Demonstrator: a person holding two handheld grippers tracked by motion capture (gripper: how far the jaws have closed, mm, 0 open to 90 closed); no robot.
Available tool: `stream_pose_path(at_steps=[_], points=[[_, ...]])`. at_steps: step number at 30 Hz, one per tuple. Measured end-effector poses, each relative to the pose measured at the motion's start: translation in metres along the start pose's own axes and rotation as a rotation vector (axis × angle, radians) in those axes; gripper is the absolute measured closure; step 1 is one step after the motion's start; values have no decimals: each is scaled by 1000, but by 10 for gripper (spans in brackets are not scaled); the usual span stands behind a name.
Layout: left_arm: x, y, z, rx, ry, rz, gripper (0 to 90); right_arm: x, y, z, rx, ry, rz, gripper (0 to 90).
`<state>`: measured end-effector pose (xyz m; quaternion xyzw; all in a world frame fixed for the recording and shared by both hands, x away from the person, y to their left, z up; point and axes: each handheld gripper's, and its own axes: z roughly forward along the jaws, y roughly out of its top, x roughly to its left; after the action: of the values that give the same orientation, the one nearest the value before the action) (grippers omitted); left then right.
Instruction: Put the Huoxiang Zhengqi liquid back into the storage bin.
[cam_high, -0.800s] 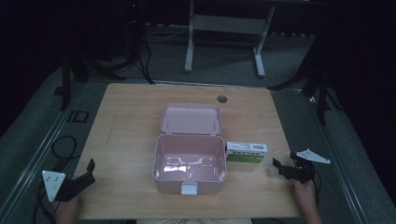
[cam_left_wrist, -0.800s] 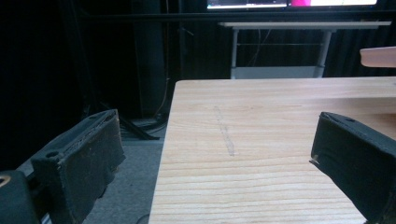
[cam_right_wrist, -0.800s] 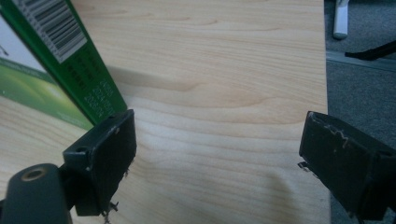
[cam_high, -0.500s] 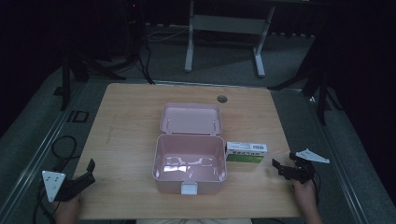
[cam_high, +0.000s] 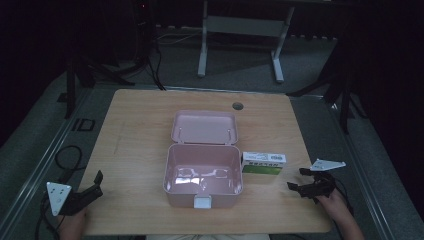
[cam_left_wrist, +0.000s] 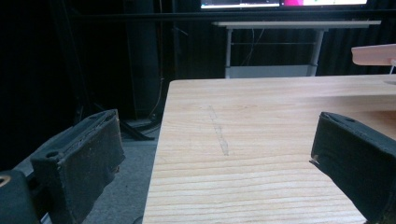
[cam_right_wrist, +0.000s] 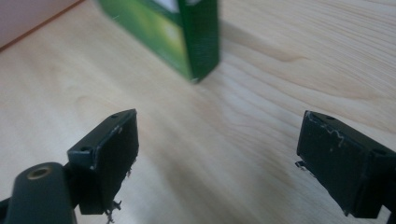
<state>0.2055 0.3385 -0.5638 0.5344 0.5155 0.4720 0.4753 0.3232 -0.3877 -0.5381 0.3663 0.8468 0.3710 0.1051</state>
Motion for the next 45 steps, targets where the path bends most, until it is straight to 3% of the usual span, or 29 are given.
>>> stream_pose_path(at_steps=[3,5,8,24,32,37,45], points=[[0,0,0,2,-4,4,23,3,5,-1,47,27,-41,124],[0,0,0,-3,-11,-1,24,10,11,-2,120,83,-74,124],[-1,0,0,-5,-13,1,23,19,18,-1,217,127,-130,124],[-1,0,0,6,-18,3,23,57,58,6,579,130,-387,118],[0,0,0,4,-21,1,23,76,75,19,729,154,-460,128],[0,0,0,6,-24,1,23,85,83,23,773,170,-488,119],[0,0,0,8,-27,-1,24,95,96,18,758,213,-533,112]])
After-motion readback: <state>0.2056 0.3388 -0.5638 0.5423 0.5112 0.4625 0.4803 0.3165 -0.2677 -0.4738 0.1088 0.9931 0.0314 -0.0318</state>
